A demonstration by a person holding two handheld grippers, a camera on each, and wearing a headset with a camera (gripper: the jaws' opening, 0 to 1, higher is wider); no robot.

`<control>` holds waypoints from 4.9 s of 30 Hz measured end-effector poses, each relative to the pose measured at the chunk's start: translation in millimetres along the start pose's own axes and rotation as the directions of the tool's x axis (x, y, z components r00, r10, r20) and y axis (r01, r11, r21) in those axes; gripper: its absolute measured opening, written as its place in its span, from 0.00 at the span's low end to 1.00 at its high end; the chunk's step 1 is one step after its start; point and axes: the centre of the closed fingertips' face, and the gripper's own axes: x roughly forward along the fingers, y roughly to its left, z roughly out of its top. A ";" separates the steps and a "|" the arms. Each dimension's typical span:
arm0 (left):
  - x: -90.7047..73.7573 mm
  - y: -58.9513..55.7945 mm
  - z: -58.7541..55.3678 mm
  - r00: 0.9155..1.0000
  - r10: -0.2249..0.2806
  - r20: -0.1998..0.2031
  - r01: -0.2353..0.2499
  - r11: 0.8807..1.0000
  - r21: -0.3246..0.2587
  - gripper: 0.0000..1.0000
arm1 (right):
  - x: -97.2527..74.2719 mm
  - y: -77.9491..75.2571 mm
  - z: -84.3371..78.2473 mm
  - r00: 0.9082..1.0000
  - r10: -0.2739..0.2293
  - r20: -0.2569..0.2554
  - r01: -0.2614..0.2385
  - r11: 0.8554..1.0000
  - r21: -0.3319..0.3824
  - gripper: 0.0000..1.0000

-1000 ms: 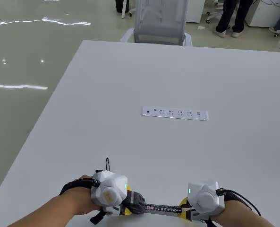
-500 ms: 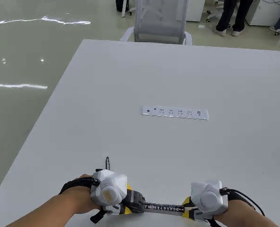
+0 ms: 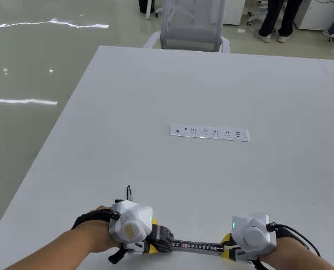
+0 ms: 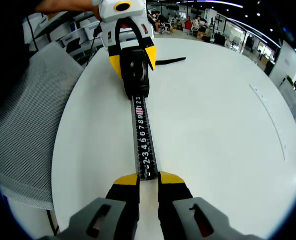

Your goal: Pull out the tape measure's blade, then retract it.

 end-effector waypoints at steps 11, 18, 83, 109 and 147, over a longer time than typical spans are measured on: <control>0.1 0.5 -0.3 1.000 -0.001 0.000 0.001 1.000 -0.001 0.31 | -2.9 -0.8 -4.0 1.000 -0.005 0.001 0.005 1.000 0.008 0.11; 0.5 1.3 -0.5 1.000 -0.001 0.001 0.001 1.000 -0.001 0.31 | -4.4 -0.9 -6.0 1.000 -0.005 0.000 0.005 1.000 0.007 0.11; -0.1 0.9 0.4 1.000 0.004 0.006 -0.003 1.000 -0.011 0.31 | -20.0 -5.8 -34.3 0.999 -0.020 -0.026 0.020 1.000 0.024 0.11; -0.3 0.1 0.0 1.000 0.004 0.000 -0.004 1.000 -0.010 0.31 | -27.6 -5.5 -43.8 0.999 -0.023 -0.033 0.024 0.999 0.043 0.11; 0.4 0.2 0.4 1.000 0.004 -0.001 -0.004 1.000 -0.013 0.31 | -36.4 -8.4 -59.1 0.998 -0.031 -0.047 0.034 0.998 0.054 0.11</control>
